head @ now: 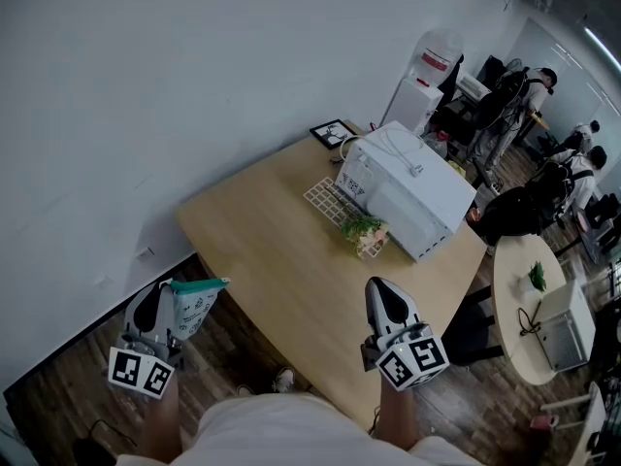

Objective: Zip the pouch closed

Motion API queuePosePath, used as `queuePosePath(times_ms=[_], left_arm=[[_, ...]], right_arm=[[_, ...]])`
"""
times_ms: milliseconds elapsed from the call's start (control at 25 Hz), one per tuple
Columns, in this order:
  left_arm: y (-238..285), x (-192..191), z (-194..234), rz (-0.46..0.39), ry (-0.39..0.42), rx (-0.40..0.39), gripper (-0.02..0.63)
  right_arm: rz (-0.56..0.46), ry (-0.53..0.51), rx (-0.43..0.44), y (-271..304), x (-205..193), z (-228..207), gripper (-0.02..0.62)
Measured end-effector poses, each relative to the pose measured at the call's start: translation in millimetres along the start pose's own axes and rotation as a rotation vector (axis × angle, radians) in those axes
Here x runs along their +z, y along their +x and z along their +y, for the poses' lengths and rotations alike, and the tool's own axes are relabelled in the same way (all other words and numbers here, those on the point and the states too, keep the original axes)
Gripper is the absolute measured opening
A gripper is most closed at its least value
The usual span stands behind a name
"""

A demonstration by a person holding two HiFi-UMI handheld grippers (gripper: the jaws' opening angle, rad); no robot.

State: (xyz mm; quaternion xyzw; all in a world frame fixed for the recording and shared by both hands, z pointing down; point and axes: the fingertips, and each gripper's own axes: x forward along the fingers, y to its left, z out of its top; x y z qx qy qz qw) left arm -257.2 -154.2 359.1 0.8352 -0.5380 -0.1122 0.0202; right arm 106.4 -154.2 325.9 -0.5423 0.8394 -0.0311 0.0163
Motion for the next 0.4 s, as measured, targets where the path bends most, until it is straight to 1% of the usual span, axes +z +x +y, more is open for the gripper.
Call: queuePosePath(times_ms=[400], left_arm=[[0,-5,-16,-0.007,0.000,-0.006,0.025]], right_arm=[[0.011,-0.007,0.003,-13,-7,-7,0.002]])
